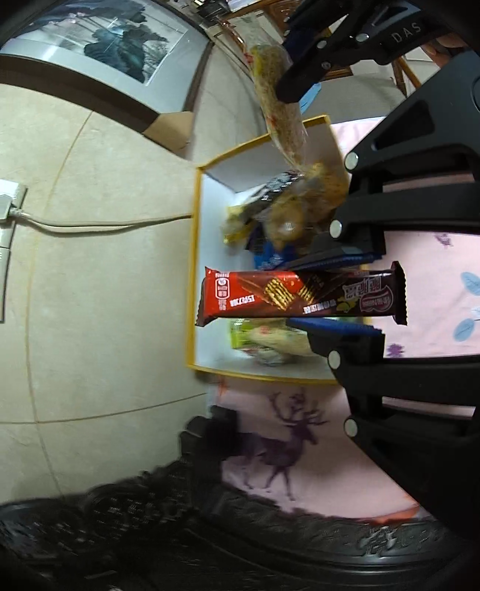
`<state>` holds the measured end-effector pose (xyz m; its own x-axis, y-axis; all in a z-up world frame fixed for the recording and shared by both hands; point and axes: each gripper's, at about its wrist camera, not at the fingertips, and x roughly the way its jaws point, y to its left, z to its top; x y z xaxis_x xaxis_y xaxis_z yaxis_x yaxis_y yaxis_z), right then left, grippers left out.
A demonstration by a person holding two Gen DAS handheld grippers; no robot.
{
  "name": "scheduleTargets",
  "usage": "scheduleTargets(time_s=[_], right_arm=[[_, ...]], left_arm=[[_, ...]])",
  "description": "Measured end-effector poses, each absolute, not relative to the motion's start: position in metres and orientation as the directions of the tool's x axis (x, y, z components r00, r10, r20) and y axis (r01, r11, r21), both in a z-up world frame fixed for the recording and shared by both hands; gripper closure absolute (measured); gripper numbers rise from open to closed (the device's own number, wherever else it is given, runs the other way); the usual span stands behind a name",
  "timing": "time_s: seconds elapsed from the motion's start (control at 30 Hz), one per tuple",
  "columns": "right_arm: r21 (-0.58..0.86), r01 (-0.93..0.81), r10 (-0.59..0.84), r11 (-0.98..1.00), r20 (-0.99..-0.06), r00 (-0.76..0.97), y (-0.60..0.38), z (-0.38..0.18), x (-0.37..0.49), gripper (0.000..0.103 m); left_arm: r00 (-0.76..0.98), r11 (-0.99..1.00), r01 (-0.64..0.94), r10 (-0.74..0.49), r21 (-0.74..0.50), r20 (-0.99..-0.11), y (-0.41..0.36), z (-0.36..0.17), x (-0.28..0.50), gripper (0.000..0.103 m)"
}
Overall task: Organize snacks
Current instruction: 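Carry both bars over the yellow box and open both grippers, then grasp the clear peanut bag with the right gripper while the left grasps the yellow cheese rice stick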
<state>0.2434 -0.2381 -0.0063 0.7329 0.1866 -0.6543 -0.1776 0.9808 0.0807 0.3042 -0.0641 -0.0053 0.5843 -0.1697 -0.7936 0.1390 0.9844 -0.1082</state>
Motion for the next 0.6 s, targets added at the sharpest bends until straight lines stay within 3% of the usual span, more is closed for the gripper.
scheduleTargets(time_s=[0.2,0.23,0.27,0.3,0.33,0.6], right_arm=[[0.060,-0.179,0.175,0.982,-0.647,0.743,-0.235,-0.003,0.273,0.073],[0.051,-0.169,0.161,0.984,-0.646,0.746,-0.231,-0.005,0.279,0.064],[0.046,-0.159,0.151,0.986,-0.648,0.746,-0.231,-0.007,0.285,0.051],[0.041,-0.144,0.136,0.989,-0.654,0.744,-0.232,-0.010,0.292,0.022],[0.042,-0.133,0.128,0.990,-0.654,0.746,-0.233,-0.012,0.295,0.007],[0.085,-0.153,0.167,0.985,-0.719,0.675,-0.242,-0.029,0.280,0.006]], left_arm=[[0.597,0.988,0.139,-0.139,-0.070,-0.790,-0.071,0.002,0.336,0.076],[0.591,0.990,0.125,-0.122,-0.059,-0.797,-0.071,0.001,0.346,0.044],[0.592,0.993,0.105,-0.103,-0.050,-0.799,-0.070,0.000,0.350,0.002],[0.609,0.997,0.072,-0.074,-0.037,-0.790,-0.068,0.001,0.354,0.002],[0.622,0.998,0.044,-0.055,-0.035,-0.781,-0.064,0.002,0.358,0.002],[0.570,0.997,0.014,-0.072,-0.078,-0.819,-0.042,-0.016,0.352,0.002]])
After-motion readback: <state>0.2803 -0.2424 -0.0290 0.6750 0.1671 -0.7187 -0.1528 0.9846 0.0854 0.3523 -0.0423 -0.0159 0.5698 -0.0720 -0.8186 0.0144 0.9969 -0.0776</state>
